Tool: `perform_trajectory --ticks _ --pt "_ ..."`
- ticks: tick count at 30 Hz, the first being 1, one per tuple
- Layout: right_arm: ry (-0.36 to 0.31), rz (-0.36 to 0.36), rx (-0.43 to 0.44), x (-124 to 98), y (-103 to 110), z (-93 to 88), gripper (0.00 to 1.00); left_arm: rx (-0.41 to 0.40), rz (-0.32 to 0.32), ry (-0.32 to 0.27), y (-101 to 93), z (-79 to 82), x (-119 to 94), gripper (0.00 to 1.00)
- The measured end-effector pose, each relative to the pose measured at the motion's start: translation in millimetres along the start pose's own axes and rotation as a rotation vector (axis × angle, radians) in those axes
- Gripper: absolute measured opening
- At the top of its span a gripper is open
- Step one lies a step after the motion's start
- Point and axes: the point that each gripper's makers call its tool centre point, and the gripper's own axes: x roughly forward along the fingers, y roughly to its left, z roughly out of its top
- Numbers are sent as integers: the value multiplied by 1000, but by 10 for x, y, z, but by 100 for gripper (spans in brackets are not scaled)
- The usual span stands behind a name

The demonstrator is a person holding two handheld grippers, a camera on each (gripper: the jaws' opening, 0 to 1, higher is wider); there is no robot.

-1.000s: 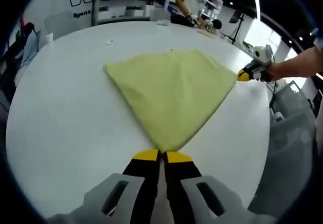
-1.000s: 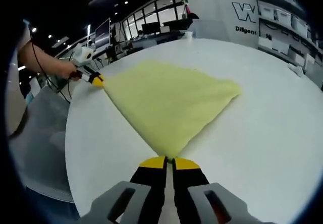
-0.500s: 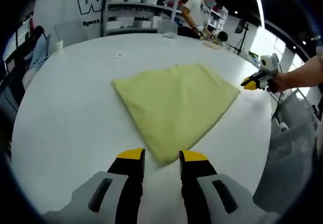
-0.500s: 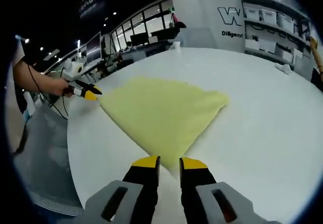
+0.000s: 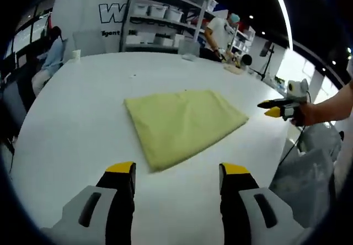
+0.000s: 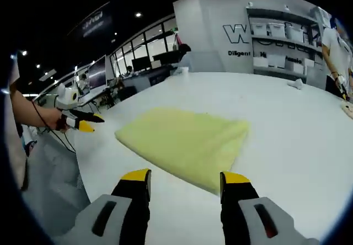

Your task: Fold the garment on the visible template until the final outline fits inside the template.

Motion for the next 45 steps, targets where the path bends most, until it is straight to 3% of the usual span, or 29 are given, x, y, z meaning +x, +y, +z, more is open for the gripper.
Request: perform_trajectory --ticks 4,11,15,19,24,29,37,41,45 --pt "-18 -11 9 -75 153 -3 62 -38 9 -16 -62 -52 -126 71" --pt "-46 -38 21 -242 375 14 79 -28 25 -46 -209 -83 -340 86" --pt "-57 -56 49 -345 461 -20 84 -18 31 -76 -275 -72 -435 94" --pt "-62 -59 74 -423 577 -41 87 6 32 -122 -322 42 -509 97" --pt "-87 -67 94 -473 739 15 92 -5 30 -139 -311 81 -615 99" --pt "-77 -80 124 -449 835 -47 98 -17 18 -156 -343 95 -686 99" --pt "-103 -144 128 -550 794 39 99 -44 6 -173 -367 134 -736 99" --pt "-104 -144 124 -578 820 54 99 -30 12 -182 -383 147 -772 99" --pt "-88 -107 104 -570 883 63 99 -91 35 -186 -321 158 -762 99"
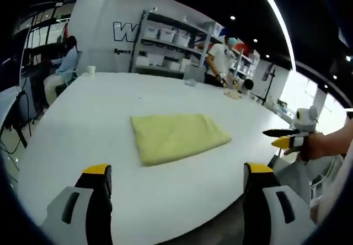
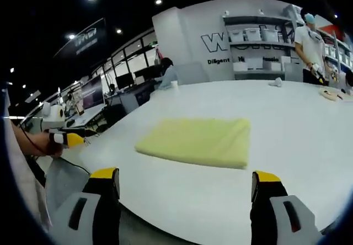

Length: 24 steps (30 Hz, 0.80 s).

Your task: Fold the garment on the visible template until the final outline fits inside the template.

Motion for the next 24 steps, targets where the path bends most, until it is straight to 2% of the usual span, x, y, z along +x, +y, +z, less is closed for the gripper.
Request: perform_trajectory --ticks 3,6,10,12,14,16,18,24 --pt "10 33 -39 6 80 20 99 10 3 8 -54 -21 2 99" --pt "12 51 -34 3 126 18 99 -8 -2 22 -101 -49 -3 99" --pt "13 70 -42 3 155 11 99 13 -5 11 -114 -54 24 99" --pt "6 74 -39 -2 145 27 99 0 6 12 -83 -28 29 99" --pt "3 86 -35 10 157 20 99 -25 3 -11 -73 0 7 99" --pt "6 91 -35 17 161 0 99 -56 27 8 -5 -43 -4 99" --pt "-3 97 -34 19 170 10 99 -80 40 2 38 -12 -11 99" --pt "-18 118 -18 27 178 30 99 -88 80 -1 104 4 -35 99"
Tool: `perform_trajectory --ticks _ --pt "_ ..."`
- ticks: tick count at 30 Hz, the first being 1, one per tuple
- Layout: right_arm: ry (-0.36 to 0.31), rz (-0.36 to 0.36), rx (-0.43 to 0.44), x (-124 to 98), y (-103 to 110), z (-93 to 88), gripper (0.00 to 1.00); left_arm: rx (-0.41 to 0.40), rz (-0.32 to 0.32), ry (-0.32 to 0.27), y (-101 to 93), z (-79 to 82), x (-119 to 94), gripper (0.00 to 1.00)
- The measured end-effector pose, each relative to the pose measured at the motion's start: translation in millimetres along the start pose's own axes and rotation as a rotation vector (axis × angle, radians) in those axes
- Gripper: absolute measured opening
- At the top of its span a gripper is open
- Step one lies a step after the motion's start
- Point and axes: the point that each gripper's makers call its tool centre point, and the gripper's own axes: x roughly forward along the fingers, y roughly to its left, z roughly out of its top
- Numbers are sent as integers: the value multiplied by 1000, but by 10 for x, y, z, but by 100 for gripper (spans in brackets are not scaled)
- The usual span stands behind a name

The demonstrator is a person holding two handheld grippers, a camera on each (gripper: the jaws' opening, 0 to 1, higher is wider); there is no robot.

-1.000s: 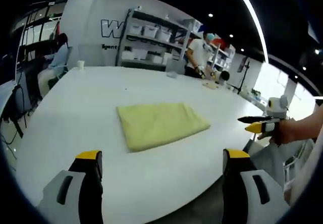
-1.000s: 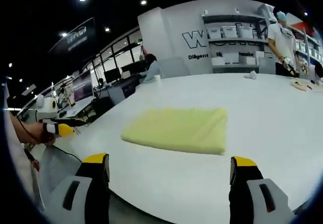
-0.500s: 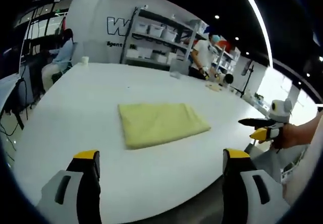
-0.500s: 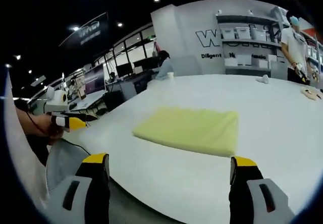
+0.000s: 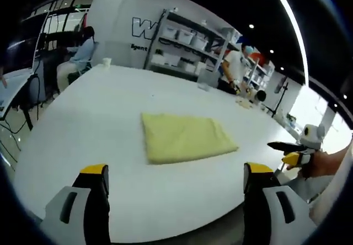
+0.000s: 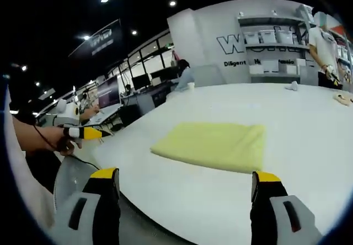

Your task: Fold the garment on the visible template until the final outline fits inside the template.

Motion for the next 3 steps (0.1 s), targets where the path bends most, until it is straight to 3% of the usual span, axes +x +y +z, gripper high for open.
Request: perform_trajectory --ticks 3 --pt "-12 7 10 1 4 25 99 16 8 5 -19 16 12 99"
